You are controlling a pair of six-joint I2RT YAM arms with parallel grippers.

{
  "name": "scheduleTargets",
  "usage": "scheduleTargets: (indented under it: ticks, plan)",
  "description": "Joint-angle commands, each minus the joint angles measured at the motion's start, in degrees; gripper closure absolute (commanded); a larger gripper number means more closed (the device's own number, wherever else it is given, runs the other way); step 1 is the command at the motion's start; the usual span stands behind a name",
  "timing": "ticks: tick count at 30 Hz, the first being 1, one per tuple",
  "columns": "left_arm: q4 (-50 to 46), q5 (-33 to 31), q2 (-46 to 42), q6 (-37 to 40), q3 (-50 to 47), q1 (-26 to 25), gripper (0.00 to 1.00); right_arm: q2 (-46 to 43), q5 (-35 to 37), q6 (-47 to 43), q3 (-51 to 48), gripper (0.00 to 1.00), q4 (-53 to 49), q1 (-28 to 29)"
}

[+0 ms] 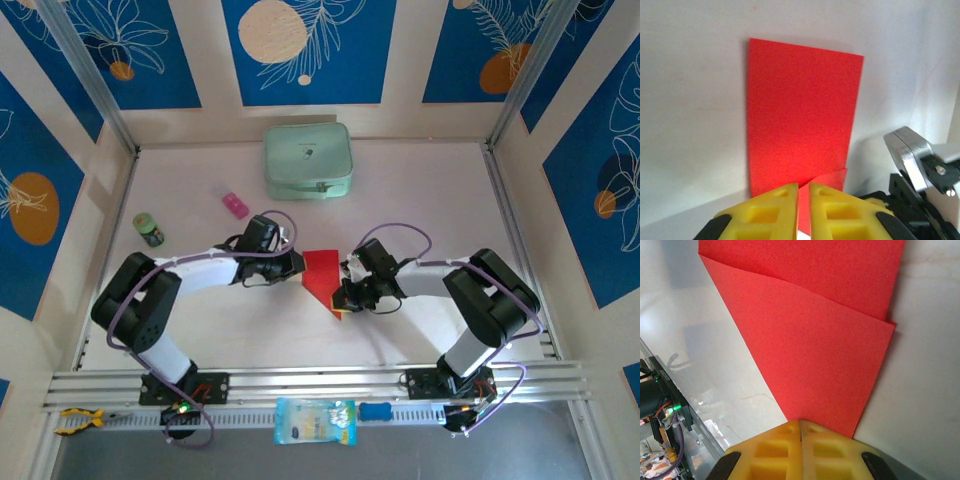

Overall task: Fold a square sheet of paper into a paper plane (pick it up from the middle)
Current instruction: Third fold the triangle at the center of the table.

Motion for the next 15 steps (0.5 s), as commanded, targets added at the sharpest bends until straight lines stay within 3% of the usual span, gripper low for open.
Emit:
scheduleTargets:
  ticks: [1, 4, 8, 15]
  plan:
    - [1.99, 3.06, 0.97, -0.41, 0.63, -3.07, 0.87, 1.78, 4.72, -0.26, -2.19, 1.0, -6.51, -0.57]
    - [0.65, 4.88, 3.97, 1.76, 2.87, -4.73, 0.87, 1.58, 4.53, -0.28, -2.28, 1.0, -6.47, -0.68]
    - [-6.51, -0.06, 6.35, 5.26, 4.31, -4.5, 0.9, 0.8, 4.5, -0.29, -2.49, 1.0, -6.48, -0.67]
    - [-6.11, 0.84, 10.36, 6.9, 3.36, -3.87, 0.94, -1.89, 4.01, -1.12, -1.9, 1.0, -6.84, -0.93]
